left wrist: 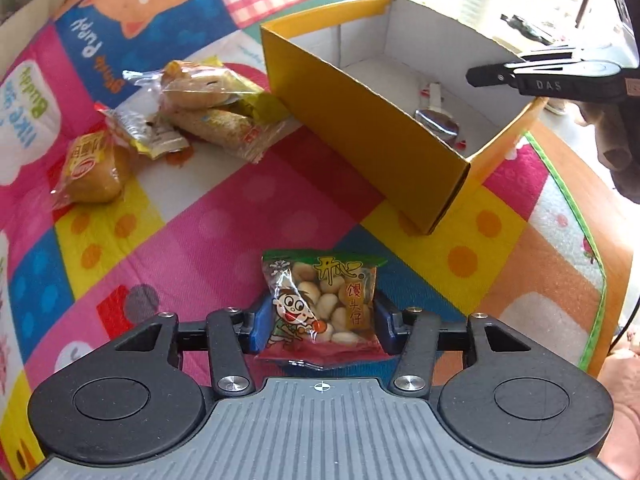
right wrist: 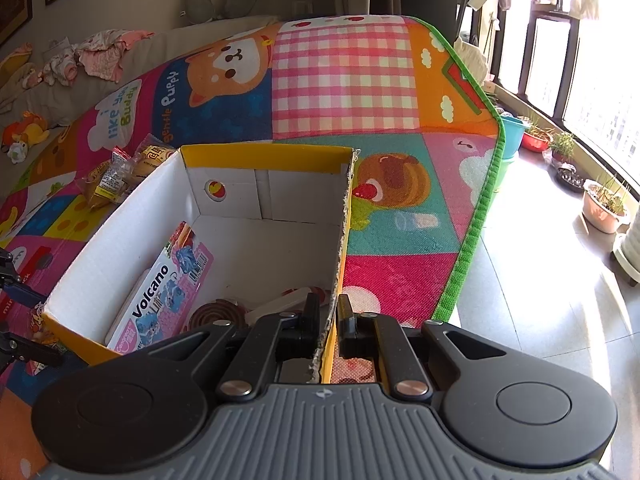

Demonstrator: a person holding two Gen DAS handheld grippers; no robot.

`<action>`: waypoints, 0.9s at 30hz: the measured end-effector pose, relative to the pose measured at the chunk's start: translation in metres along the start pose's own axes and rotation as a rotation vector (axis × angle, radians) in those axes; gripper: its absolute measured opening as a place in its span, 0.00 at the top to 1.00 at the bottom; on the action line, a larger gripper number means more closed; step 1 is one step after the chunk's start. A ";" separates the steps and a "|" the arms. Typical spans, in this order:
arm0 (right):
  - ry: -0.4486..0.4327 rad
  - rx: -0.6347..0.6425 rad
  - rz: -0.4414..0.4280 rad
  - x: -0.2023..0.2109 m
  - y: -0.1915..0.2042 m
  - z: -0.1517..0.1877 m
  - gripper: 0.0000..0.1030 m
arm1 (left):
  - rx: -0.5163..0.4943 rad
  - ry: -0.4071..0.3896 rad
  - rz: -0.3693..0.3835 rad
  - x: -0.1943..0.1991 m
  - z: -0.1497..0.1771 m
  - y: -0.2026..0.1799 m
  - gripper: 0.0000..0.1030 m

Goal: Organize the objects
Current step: 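Close the left tool on the peanut snack bag and lift it, then carry the peanut bag into the yellow box and open the left tool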

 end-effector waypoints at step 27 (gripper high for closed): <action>-0.031 0.004 0.019 0.008 0.000 0.001 0.91 | -0.049 -0.280 -0.055 0.099 -0.067 -0.046 0.47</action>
Point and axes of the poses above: each gripper's, at about its wrist camera, not at the fingertips, and x roughly against the way its jaws point, y to its left, z to its underside, the point moved 6 cm from there along -x, roughly the way its jaws point, and after that the axes turned 6 degrees about z, right-handed, at the moved point
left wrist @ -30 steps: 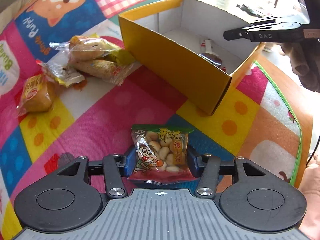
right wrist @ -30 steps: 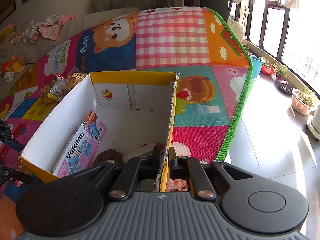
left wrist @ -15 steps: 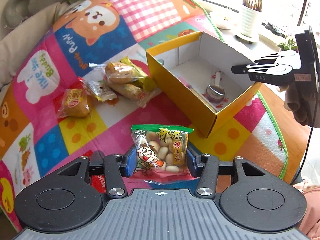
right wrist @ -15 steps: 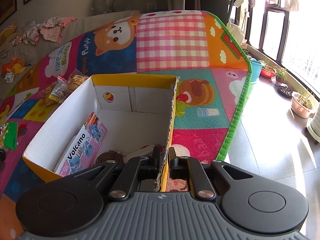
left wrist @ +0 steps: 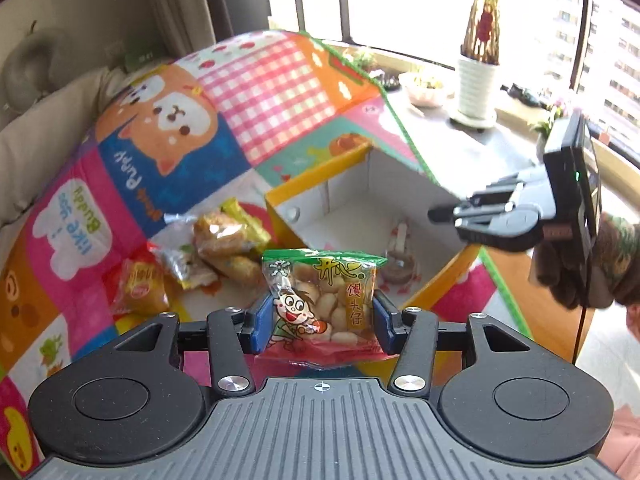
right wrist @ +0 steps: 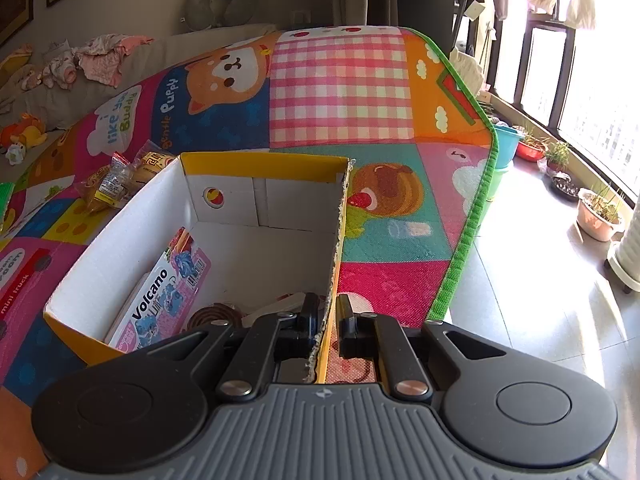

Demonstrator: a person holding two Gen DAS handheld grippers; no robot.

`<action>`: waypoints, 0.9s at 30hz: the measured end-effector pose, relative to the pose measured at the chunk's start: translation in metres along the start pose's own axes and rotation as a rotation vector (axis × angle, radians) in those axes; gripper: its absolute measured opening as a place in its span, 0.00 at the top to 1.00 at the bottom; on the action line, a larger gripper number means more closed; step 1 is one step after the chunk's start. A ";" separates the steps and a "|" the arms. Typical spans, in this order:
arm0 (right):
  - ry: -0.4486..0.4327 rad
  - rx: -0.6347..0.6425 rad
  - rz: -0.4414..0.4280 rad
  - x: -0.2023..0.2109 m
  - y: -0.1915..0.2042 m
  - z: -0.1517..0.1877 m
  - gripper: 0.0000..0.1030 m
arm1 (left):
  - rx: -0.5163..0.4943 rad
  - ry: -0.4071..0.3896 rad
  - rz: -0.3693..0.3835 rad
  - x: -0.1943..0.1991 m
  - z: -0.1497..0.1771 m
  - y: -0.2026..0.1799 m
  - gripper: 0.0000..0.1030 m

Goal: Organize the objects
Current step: 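Carry the peanut bag into the yellow box and open the left tool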

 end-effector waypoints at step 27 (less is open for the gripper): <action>-0.007 0.001 -0.009 -0.001 0.002 0.000 0.90 | 0.298 -0.051 0.308 -0.116 -0.052 0.017 0.45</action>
Point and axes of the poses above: each gripper's, at about its wrist camera, not at the fingertips, and x roughly against the way its jaws point, y to its left, z to its underside, the point moved 6 cm from there along -x, roughly the way its jaws point, and after that the axes turned 6 degrees about z, right-handed, at the moved point
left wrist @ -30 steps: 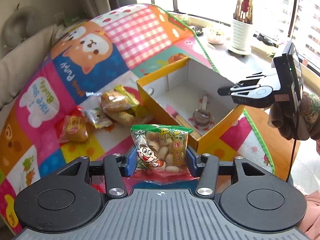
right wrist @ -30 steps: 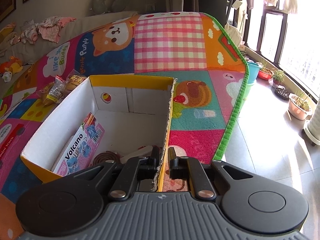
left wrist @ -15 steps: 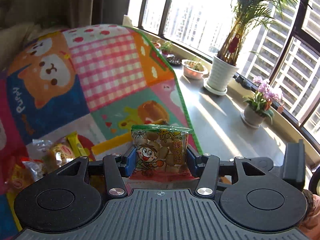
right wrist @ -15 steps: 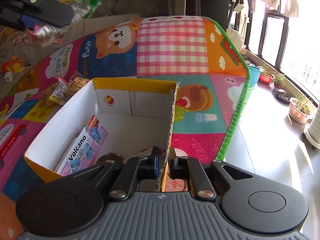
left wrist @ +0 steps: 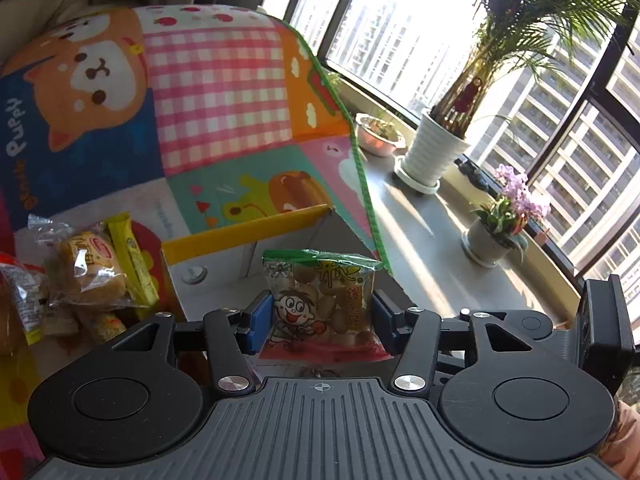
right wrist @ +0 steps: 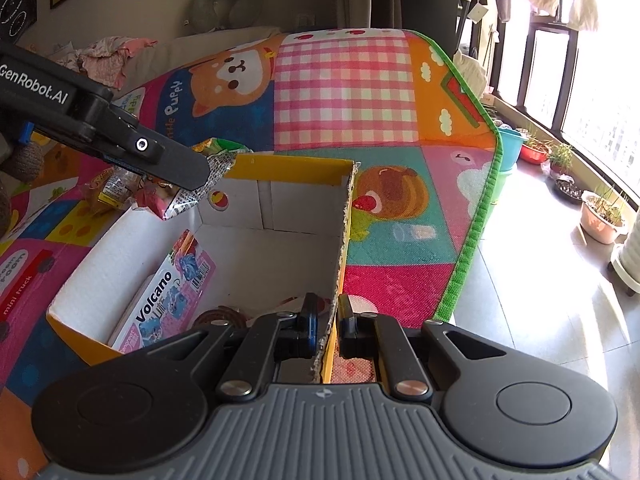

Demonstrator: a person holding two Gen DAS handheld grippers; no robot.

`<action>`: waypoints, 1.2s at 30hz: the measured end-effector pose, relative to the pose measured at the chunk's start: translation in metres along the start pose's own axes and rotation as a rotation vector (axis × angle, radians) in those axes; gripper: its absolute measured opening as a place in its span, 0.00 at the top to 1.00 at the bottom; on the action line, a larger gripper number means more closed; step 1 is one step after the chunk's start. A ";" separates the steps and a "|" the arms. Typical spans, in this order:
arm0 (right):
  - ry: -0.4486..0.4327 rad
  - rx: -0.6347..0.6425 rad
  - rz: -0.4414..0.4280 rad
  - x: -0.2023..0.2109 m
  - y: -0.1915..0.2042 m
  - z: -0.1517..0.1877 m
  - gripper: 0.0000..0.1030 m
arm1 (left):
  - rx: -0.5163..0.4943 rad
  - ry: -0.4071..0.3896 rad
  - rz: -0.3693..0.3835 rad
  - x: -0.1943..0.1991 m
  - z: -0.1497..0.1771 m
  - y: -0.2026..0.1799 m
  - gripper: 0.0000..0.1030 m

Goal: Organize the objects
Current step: 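Carry the peanut bag into the yellow box and open the left tool, then move the left tool back to the wrapped yellow bread roll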

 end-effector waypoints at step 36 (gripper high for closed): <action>0.006 -0.006 -0.002 -0.004 -0.001 0.002 0.91 | 0.606 -0.168 -0.266 0.060 -0.024 0.166 0.46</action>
Point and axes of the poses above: each gripper's, at about its wrist camera, not at the fingertips, and x roughly against the way its jaws point, y to its left, z to its underside, the point moved 6 cm from there along -x, roughly the way its jaws point, and after that the axes turned 6 degrees about z, right-handed, at the moved point
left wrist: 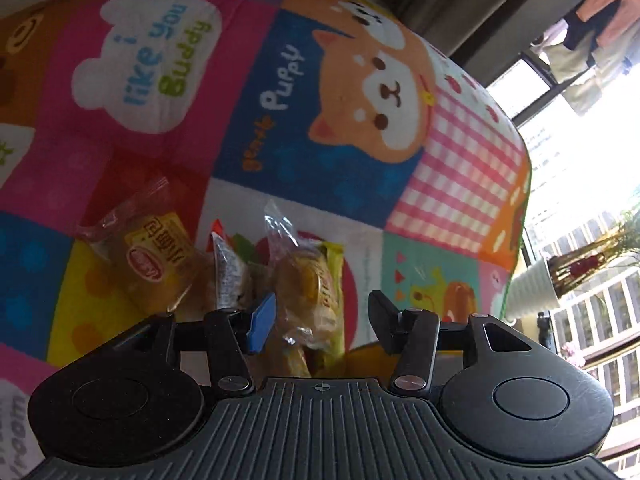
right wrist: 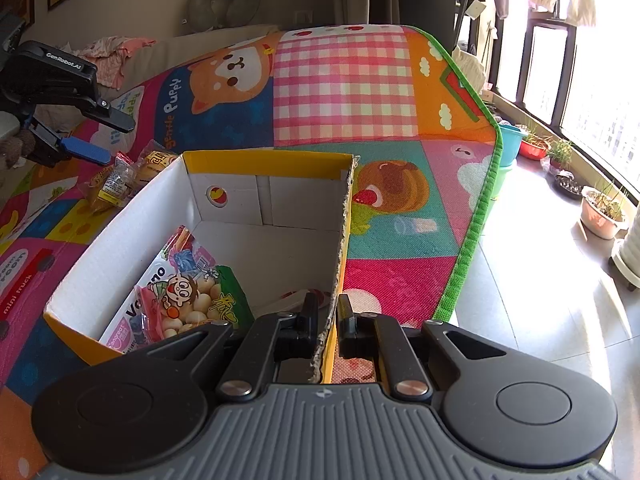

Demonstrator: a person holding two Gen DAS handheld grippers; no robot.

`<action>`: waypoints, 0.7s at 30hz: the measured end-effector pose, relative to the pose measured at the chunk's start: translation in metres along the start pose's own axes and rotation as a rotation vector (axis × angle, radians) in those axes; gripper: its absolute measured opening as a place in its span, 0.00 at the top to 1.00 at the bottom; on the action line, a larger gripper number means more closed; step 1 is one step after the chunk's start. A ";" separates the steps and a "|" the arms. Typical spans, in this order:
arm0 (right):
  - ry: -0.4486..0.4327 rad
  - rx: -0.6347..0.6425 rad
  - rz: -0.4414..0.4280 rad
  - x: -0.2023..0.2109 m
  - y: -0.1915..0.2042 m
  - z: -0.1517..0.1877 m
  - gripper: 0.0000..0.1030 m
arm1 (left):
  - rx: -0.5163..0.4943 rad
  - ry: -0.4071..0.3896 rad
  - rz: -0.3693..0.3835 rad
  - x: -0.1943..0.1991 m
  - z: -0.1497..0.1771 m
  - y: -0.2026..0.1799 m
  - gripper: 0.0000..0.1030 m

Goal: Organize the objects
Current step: 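Move the left tool back to the wrapped yellow bread roll, then close the left tool on the bread roll and lift it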

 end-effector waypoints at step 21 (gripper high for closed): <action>0.002 0.006 0.013 -0.002 0.003 0.000 0.90 | -0.449 0.077 -0.211 -0.079 0.024 -0.036 0.47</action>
Point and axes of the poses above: each gripper's, at about its wrist camera, not at the fingertips, and x roughly against the way its jaws point, y to its left, z to its underside, the point moved 6 cm from there along -x, roughly the way its jaws point, and after that the axes turned 6 degrees about z, right-handed, at the moved point
